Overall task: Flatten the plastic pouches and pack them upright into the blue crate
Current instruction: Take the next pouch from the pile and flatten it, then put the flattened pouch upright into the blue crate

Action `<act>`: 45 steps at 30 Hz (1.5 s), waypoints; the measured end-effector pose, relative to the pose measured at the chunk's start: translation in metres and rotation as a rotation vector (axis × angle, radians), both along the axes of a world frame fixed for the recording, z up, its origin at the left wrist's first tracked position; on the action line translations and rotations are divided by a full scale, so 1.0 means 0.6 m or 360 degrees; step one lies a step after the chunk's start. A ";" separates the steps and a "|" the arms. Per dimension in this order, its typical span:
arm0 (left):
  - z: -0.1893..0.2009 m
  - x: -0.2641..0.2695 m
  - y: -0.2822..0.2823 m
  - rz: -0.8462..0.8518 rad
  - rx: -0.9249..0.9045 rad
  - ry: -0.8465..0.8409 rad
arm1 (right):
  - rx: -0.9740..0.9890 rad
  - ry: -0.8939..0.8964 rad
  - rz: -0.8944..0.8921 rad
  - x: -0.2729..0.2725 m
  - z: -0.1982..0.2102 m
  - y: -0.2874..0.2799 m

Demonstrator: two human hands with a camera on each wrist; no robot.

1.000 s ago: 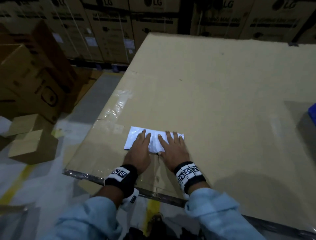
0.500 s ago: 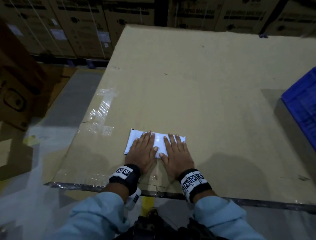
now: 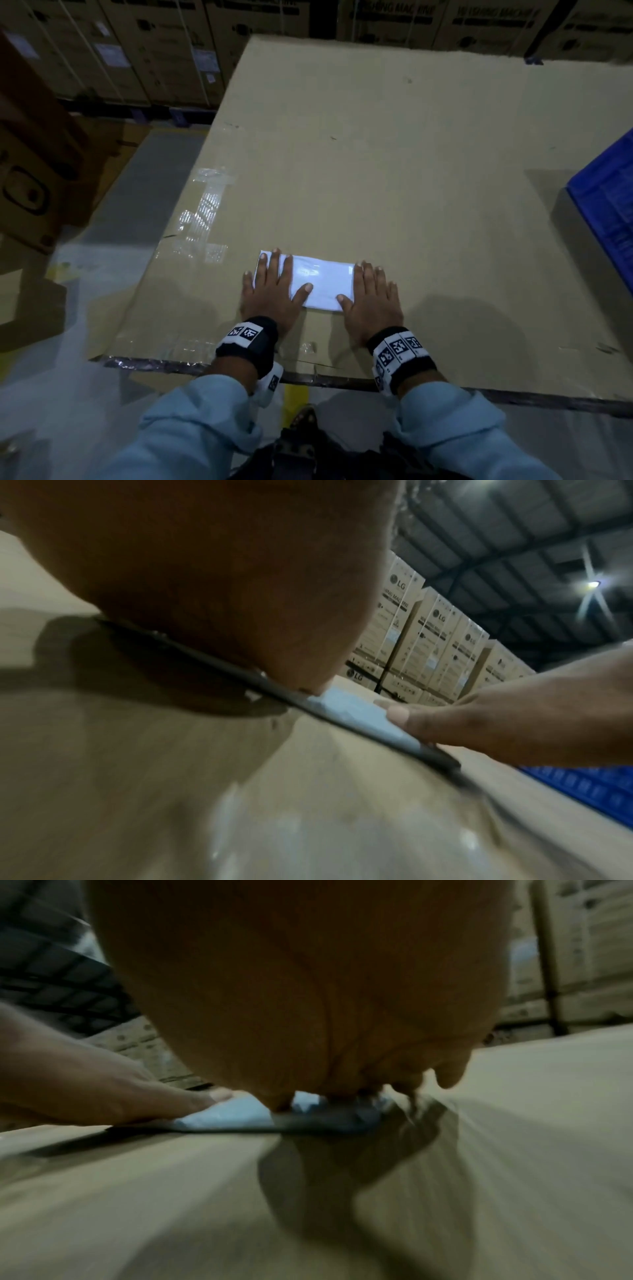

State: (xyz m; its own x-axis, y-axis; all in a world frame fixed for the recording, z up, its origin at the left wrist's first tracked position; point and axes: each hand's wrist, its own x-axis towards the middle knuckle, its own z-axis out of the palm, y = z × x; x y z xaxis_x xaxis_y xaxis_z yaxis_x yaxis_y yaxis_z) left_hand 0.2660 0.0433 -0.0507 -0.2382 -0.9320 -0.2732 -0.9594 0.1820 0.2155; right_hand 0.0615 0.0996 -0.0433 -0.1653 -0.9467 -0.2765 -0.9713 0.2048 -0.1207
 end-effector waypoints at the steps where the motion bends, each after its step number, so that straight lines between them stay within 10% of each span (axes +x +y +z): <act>1: 0.004 -0.004 -0.005 0.0004 0.0044 -0.0032 | 0.0014 0.0072 -0.0002 0.007 0.010 -0.005; 8: -0.005 0.005 -0.017 -0.0201 -0.0047 -0.0253 | -0.0174 -0.0104 0.0342 0.060 -0.004 -0.010; 18: 0.016 0.018 -0.024 0.0204 -0.0030 -0.0273 | -0.0122 -0.0083 0.0231 0.038 0.011 -0.010; 30: 0.076 -0.028 -0.047 0.0284 -0.0101 0.0539 | -0.0185 -0.0464 -0.0150 -0.069 0.097 0.015; 45: 0.298 -0.413 0.058 -0.0306 -0.0240 0.1439 | -0.0533 -0.0390 -0.0085 -0.397 0.296 0.176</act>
